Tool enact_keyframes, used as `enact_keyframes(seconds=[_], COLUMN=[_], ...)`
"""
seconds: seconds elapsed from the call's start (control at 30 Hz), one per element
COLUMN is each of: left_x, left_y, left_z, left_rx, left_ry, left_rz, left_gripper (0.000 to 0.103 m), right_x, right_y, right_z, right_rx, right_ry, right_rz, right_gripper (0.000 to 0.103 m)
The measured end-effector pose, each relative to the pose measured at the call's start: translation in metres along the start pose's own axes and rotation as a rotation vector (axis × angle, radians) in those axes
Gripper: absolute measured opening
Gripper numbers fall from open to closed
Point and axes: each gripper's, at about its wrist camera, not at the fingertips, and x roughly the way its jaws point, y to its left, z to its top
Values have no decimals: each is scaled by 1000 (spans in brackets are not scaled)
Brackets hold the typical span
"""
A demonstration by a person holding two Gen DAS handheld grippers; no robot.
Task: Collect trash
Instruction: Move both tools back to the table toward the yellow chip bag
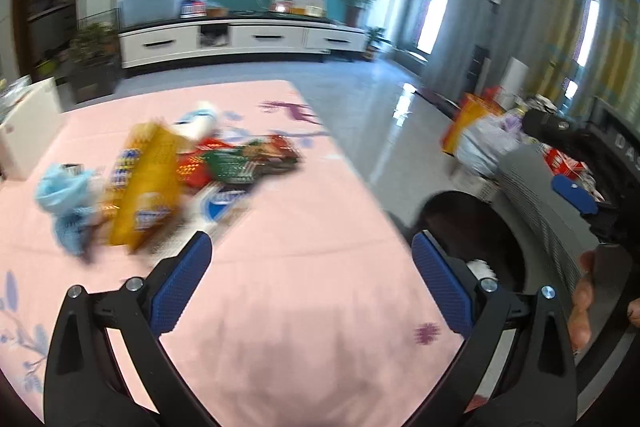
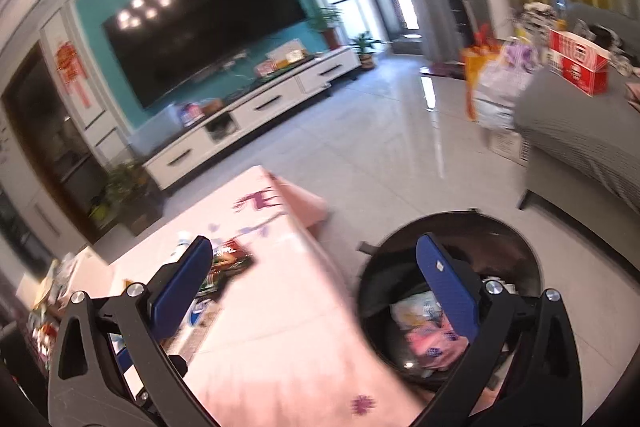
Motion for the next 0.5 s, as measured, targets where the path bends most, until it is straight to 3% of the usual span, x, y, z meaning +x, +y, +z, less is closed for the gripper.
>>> enact_keyframes(seconds=[0.2,0.37,0.4,0.5], left_x=[-18,-27,-29,-32], left_y=[68,129,145,178], left_z=[-7,-18,-21,-22], left_rx=[-59,15,18,-18], left_ry=[-13,-5,-8,-11], left_rz=[117,270,319,367], left_gripper=[100,100,100,100], right_x=[14,37,40,52], right_y=[59,96,100,117], right_z=[-17,-38,-44,-60], right_rx=[-117,-209,-224,-271], right_ry=[21,95,107,134], right_rz=[56,80,81,74], right_gripper=[100,100,100,100])
